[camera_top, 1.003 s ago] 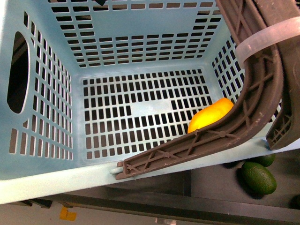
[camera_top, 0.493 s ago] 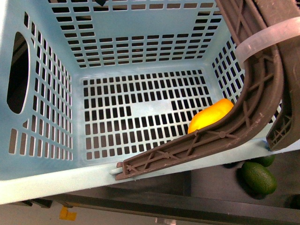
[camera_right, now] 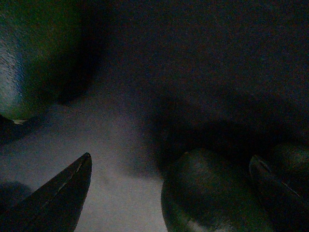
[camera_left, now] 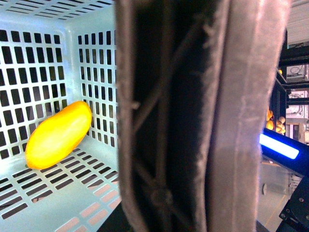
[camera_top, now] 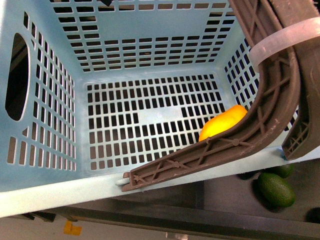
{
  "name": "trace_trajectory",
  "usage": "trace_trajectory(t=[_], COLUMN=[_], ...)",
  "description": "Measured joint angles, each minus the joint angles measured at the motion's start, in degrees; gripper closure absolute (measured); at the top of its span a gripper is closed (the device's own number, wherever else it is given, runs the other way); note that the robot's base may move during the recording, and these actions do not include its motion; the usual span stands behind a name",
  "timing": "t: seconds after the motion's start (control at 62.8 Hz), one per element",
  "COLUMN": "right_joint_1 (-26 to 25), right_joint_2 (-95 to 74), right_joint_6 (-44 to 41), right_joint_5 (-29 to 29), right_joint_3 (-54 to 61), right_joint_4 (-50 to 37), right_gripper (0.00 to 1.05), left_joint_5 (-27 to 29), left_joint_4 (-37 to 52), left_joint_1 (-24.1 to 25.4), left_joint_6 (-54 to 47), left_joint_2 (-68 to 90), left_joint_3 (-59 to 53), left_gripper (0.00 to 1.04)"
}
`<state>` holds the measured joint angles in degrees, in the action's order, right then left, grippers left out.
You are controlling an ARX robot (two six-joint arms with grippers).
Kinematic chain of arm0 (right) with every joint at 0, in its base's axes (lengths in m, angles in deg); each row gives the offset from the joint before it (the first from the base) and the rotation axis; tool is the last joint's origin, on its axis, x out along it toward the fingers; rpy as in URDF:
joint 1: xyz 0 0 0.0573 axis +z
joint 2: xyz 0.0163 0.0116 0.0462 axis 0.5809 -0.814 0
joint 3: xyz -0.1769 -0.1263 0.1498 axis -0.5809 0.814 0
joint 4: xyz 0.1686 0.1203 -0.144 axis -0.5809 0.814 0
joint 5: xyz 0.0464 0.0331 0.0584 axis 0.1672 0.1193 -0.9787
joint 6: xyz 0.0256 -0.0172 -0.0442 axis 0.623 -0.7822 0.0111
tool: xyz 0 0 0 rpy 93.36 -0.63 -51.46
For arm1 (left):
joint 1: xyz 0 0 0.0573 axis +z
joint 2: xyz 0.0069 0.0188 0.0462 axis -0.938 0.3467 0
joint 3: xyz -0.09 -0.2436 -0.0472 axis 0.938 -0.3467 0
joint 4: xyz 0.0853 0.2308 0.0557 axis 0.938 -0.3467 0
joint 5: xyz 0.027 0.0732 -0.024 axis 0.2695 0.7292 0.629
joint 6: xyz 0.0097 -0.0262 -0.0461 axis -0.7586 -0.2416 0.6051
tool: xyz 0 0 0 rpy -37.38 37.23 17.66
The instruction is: Pick mango and avocado into basket
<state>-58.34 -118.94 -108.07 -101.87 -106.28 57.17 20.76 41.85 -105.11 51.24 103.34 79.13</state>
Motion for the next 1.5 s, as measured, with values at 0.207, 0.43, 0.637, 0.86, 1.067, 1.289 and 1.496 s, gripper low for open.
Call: trace_trajectory(t=[0.207,0.43,0.637,0.86,1.067,1.289,1.496], right_joint_1=[0.02,0.11,0.33,-0.11,-0.92,-1.16,-1.6], right_joint_2=[-2.05,-4.11,-4.55,-4.72,-5.49,-5.55,-4.72], right_joint_6=[-0.02,0.0,-0.15,-0.9,-1.95,-1.53,-1.25], right_joint_5=[0.57,1.2,1.2,1.51,3.65,3.78,2.89], right_joint_3=[-0.96,-4.09,-4.85,-4.59,-4.2,-4.09,-1.86], right_joint_4=[0.92,2.43,3.58,4.24,3.26,2.45,0.5], right_gripper=[0.09,0.09,0.09,0.09,0.35,0.5,0.51], left_joint_5=[-0.02,0.0,0.04,0.0,0.02,0.0,0.07], left_joint_4=[0.0,0.0,0.0,0.0,0.0,0.0,0.0], left_joint_1=[0.0,0.0,0.0,0.0,0.0,0.0,0.0], left_joint_6=[0.0,0.0,0.0,0.0,0.0,0.02,0.0], left_joint_2=[0.0,0.0,0.0,0.0,0.0,0.0,0.0], left_joint_3=[0.0,0.0,0.0,0.0,0.0,0.0,0.0], left_gripper=[0.91,0.91,0.91,0.91,0.91,0.91,0.91])
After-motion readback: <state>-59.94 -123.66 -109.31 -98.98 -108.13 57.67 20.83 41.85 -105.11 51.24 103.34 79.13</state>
